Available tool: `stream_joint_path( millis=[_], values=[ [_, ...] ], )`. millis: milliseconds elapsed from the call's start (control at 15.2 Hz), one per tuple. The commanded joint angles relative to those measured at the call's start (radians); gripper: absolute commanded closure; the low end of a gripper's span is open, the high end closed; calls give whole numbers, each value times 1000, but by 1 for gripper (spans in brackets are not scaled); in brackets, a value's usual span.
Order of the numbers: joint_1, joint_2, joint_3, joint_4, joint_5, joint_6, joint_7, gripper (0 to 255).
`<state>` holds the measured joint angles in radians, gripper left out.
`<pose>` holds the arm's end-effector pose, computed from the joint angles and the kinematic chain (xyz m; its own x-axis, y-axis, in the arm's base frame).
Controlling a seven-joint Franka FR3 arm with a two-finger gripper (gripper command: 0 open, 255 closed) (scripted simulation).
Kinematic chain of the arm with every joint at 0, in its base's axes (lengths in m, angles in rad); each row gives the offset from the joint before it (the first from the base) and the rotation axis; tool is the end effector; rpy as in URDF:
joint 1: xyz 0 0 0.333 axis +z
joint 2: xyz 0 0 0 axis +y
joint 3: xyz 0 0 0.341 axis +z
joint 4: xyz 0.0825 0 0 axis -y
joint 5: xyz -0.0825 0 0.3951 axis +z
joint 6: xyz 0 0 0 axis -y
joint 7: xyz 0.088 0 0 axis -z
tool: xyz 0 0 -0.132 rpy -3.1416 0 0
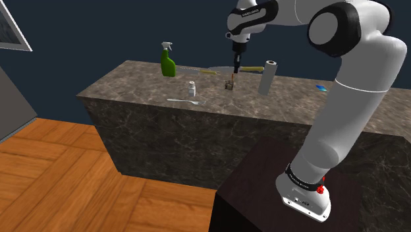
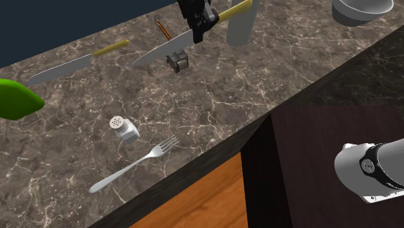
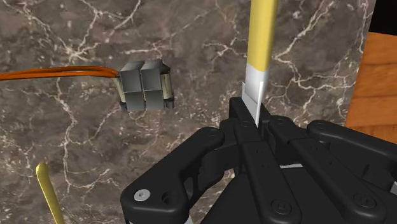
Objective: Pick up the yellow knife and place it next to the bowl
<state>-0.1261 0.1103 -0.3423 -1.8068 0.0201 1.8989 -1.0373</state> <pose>0.5426 -0.2651 0.4764 0.8449 0.5345 -0.0214 0.5346 -0.8451 -0.0009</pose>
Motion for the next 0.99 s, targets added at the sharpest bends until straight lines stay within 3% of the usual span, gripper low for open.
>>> stream_joint_path(
  millis=[0,924],
  values=[
    [-10,-67,-14,-82,-23,20,-19,255],
    [-138,-463,-113,-469,-205,45,-153,255]
  ],
)
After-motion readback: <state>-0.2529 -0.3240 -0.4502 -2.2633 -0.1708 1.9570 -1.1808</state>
